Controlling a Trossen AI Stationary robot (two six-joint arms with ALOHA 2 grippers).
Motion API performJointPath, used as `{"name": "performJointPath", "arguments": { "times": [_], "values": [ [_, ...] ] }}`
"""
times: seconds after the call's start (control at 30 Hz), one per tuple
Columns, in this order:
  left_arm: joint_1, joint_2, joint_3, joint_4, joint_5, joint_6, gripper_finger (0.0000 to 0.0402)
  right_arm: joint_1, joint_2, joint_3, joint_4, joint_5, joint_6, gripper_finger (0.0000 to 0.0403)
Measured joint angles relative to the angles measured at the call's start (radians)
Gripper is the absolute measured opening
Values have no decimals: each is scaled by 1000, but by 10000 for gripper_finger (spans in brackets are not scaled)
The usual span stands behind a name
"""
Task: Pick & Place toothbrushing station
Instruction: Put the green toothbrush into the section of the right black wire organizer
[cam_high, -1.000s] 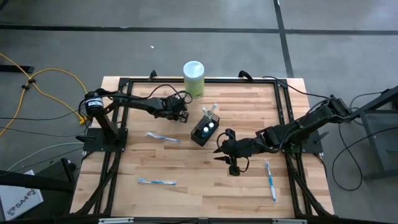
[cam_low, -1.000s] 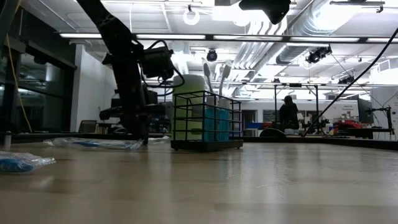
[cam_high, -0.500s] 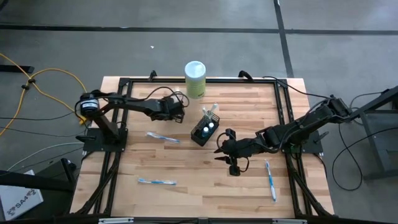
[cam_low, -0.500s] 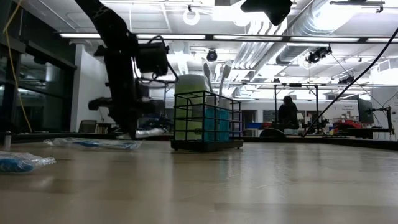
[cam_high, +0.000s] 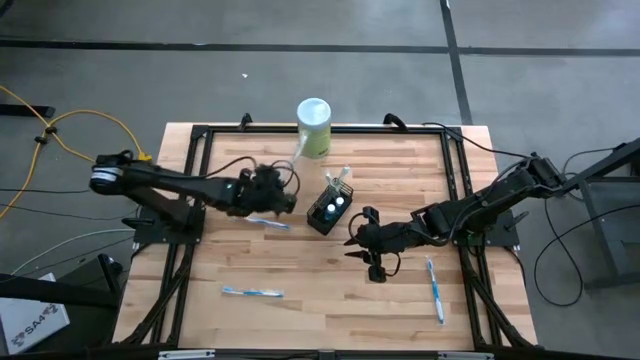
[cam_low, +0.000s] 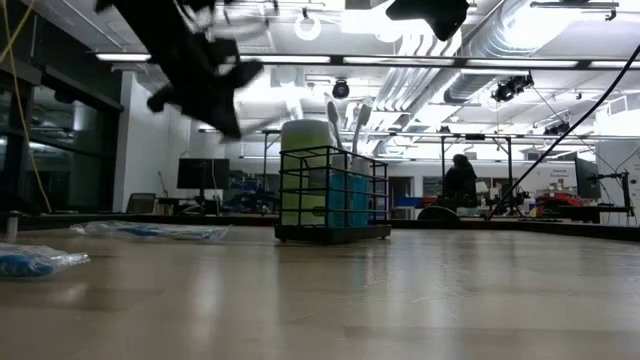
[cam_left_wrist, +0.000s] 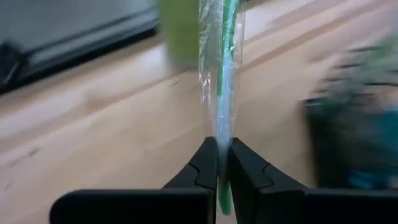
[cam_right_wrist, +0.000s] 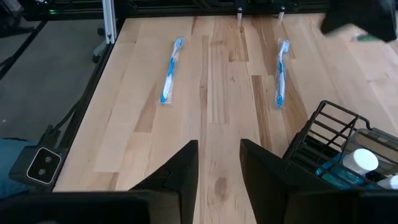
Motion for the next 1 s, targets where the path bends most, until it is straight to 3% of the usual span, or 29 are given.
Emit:
{"name": "performJointPath", "arguments": {
  "times": [0.3, 0.73, 1.0],
  "values": [
    [-225, -101, 2, 158, -56, 171, 9, 0, 0, 0, 1, 0, -1, 109],
    [-437, -95, 2, 371, -54, 417, 9, 0, -19, 0, 54, 4, -36, 109],
    [-512, -84, 3, 440, -46, 484, 9, 5, -51, 0, 150, 24, -138, 109]
  ]
}}
